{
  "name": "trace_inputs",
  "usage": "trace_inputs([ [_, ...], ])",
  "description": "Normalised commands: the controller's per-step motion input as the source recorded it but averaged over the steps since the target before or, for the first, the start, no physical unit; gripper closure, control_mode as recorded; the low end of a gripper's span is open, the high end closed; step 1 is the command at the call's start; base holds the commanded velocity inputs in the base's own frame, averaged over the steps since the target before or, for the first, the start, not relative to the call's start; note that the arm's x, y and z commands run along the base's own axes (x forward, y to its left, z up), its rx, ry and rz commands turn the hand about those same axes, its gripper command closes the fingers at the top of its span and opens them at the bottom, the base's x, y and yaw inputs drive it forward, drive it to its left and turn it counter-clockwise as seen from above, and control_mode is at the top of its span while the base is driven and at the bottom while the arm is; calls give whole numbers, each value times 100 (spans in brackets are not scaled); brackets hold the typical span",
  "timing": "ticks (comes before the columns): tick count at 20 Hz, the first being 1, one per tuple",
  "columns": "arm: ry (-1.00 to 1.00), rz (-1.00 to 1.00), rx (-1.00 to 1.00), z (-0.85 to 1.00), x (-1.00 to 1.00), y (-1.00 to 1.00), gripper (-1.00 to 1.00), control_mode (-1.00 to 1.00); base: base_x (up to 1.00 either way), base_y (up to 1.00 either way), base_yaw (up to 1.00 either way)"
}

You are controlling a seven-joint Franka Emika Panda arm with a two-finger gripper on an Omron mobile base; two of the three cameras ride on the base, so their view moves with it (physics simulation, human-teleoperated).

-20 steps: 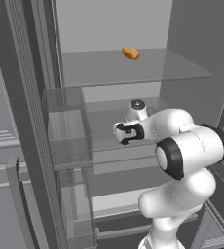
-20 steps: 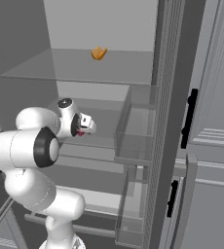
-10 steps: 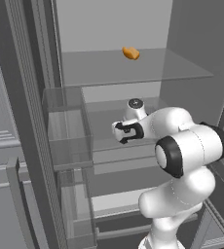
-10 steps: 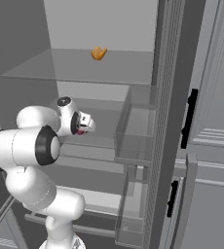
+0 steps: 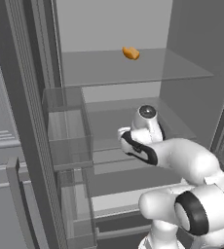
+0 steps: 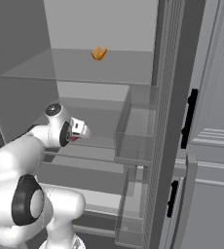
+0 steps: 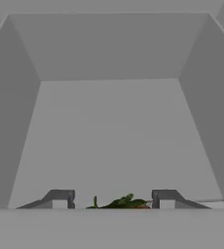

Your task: Take the strawberry from the fridge and place it on top of the pancake, located on the dining counter.

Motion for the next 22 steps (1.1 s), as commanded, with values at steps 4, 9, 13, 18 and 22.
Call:
trace_inputs([
  [4, 0, 0, 9, 97, -75, -20, 100, -100, 0, 0, 0],
  [9, 0, 0, 5, 80, -81, -20, 100, -100, 0, 0, 0],
  [13, 0, 0, 1, 69, -88, -11, 100, -100, 0, 0, 0],
  [18, 0, 0, 0, 34, -88, -1, 100, -100, 0, 0, 0],
  [22, 0, 0, 0, 49, -44, 0, 100, -100, 0, 0, 0],
])
